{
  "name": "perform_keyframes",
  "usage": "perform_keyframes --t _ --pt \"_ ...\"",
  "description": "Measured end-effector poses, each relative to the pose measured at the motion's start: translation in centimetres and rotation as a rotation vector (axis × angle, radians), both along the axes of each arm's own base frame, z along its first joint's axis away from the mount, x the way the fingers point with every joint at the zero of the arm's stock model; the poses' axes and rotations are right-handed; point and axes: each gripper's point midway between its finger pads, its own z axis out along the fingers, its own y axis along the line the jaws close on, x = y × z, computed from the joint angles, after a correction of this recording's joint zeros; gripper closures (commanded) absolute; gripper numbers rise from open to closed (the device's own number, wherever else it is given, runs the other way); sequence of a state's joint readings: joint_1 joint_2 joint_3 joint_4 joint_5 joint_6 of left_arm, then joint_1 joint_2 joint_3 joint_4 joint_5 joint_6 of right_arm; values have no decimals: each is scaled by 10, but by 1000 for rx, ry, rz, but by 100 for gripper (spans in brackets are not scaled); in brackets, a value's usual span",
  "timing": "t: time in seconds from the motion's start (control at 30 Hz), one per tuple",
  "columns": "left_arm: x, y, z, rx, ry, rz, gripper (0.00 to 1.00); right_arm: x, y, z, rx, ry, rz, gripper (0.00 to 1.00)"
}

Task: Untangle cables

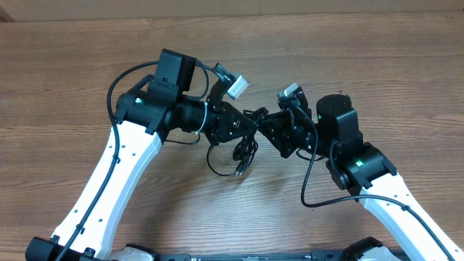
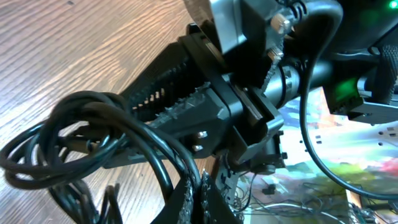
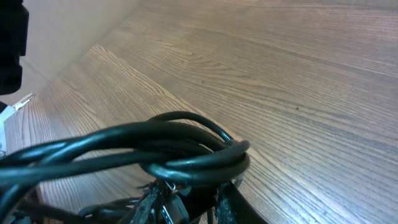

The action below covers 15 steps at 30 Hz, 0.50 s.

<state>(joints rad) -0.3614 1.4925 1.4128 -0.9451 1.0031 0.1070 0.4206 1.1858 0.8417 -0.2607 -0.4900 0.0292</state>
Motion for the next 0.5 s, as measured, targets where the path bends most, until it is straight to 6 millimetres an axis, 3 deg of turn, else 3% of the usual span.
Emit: perform_keyframes --t 0.3,0.5 --pt "-1 -1 0 0 3 -2 96 6 -7 -5 -27 11 -58 90" --pt "-1 -1 0 -1 0 -3 96 21 -29 -16 -59 73 -248 91"
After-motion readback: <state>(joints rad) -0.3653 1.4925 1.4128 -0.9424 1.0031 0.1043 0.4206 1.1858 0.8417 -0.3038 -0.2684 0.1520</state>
